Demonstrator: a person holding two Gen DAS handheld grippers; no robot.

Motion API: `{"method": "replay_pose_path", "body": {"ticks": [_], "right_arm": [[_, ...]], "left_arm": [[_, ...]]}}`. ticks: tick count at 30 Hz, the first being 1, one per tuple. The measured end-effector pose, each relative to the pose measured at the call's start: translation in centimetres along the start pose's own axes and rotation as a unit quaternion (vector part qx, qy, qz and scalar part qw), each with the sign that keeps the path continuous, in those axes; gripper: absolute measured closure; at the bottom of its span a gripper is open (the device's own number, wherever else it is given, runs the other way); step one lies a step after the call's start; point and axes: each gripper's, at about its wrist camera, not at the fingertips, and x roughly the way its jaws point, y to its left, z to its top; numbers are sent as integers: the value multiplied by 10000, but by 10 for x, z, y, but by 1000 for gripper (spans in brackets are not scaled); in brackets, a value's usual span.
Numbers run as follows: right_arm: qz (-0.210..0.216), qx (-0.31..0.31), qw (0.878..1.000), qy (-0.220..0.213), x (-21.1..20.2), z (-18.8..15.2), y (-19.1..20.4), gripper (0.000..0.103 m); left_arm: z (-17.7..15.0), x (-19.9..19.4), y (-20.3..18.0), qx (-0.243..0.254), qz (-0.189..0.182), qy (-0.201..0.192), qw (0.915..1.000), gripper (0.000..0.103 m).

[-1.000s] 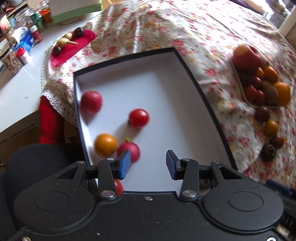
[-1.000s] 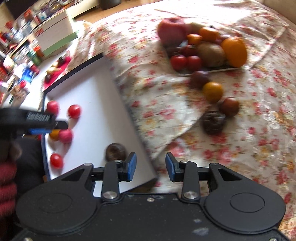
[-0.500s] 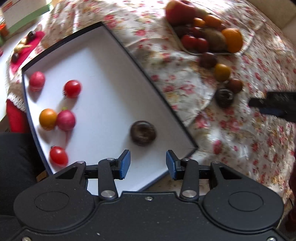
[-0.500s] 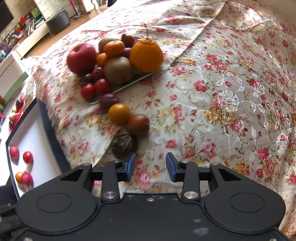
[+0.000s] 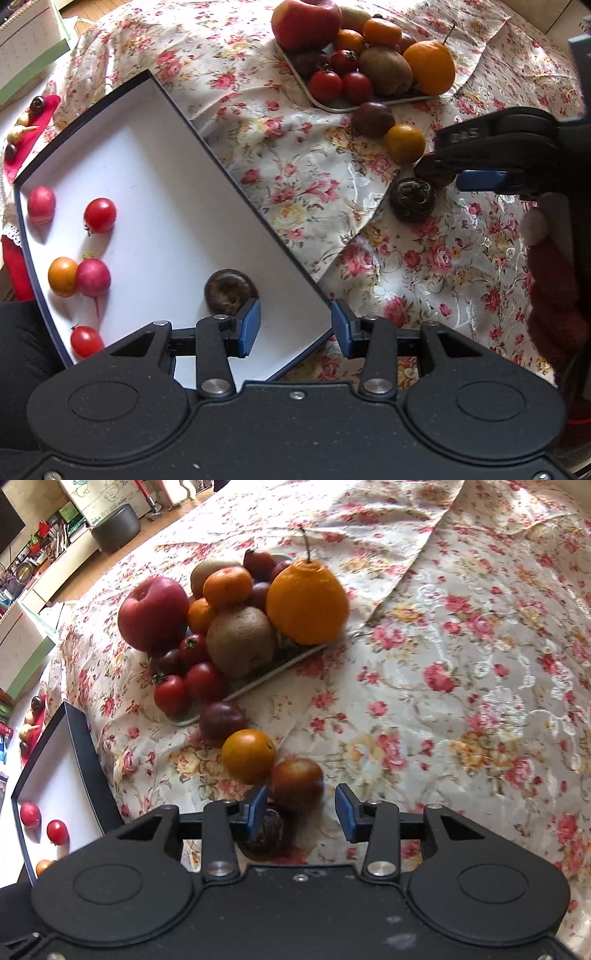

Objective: Organize fruits
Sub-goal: 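Grasp a dark brown tomato with the right tool while the left tool approaches a passion fruit, then grasp the dark passion fruit with the left tool while the right tool lifts the brown tomato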

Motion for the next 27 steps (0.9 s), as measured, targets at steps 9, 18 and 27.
{"method": "replay_pose_path", "body": {"ticks": [9,18,27], "right_arm": [[-49,-127,9999,-15,13,0,6,67],[-44,228,9995,-215,-19,-8,-37,67],[-683,449,9952,-534,-31,-25,-79,70]], "left_arm": [[15,8,-13,-84,-119,-26,9999,53],[43,16,-46,-21,-345,-195,9992,53],[58,40,-75,42,-621,-254,9977,53]]}}
